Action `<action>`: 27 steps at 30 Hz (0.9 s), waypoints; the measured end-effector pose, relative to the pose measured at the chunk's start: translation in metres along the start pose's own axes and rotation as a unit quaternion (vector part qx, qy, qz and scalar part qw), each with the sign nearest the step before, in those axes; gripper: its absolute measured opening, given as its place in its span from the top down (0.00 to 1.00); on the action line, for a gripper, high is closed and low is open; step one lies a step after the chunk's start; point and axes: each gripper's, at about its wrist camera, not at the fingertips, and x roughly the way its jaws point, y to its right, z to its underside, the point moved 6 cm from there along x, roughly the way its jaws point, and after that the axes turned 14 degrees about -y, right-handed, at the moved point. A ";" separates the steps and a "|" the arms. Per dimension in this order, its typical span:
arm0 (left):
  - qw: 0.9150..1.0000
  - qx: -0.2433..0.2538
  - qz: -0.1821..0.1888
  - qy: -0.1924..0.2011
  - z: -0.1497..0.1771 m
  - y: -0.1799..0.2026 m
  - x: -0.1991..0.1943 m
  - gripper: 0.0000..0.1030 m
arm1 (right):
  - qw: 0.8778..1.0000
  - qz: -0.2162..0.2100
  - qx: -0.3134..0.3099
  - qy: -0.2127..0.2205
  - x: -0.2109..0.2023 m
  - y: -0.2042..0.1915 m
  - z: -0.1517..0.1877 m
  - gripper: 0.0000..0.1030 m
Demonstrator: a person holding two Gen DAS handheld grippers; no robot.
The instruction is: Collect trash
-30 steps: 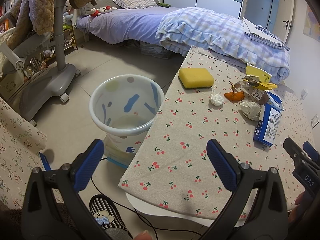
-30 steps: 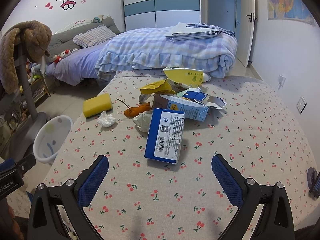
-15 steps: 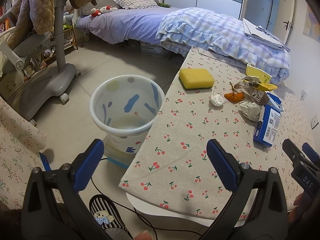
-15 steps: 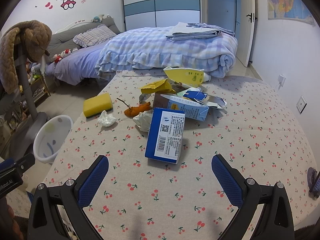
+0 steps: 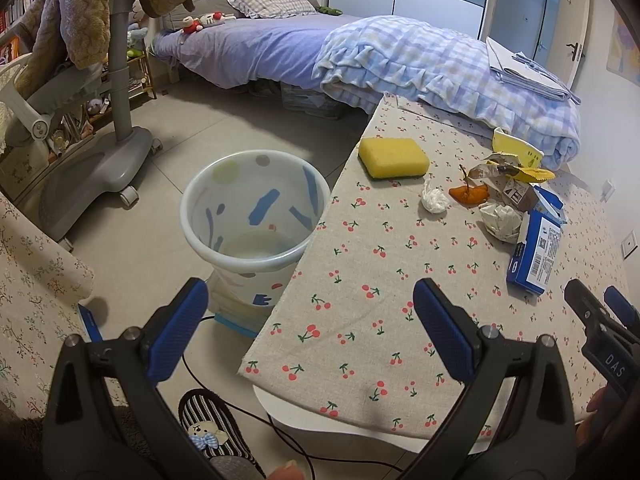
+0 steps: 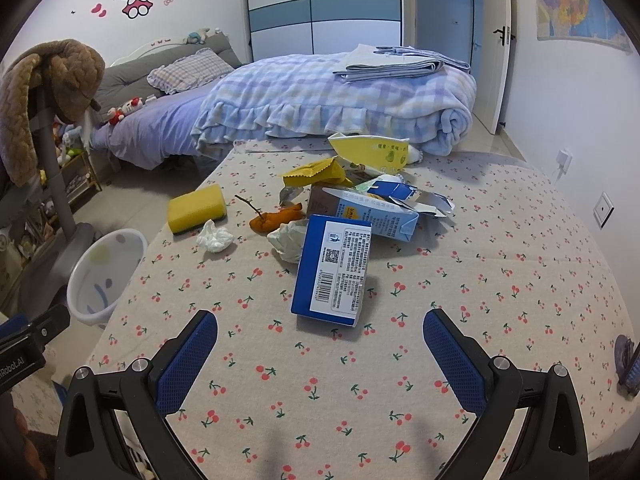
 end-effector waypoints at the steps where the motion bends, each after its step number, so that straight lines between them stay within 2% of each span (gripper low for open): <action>1: 1.000 0.000 0.000 0.000 0.000 0.000 0.000 0.01 | 1.000 0.000 0.000 0.000 0.000 0.000 0.000 0.00; 18: 1.000 0.001 0.002 -0.003 0.001 0.000 0.000 0.01 | 1.000 -0.002 -0.001 -0.007 0.000 -0.001 0.003 0.00; 27: 0.999 0.025 0.021 -0.027 -0.010 0.011 0.001 0.01 | 0.998 0.007 -0.009 -0.061 -0.007 0.013 -0.014 0.00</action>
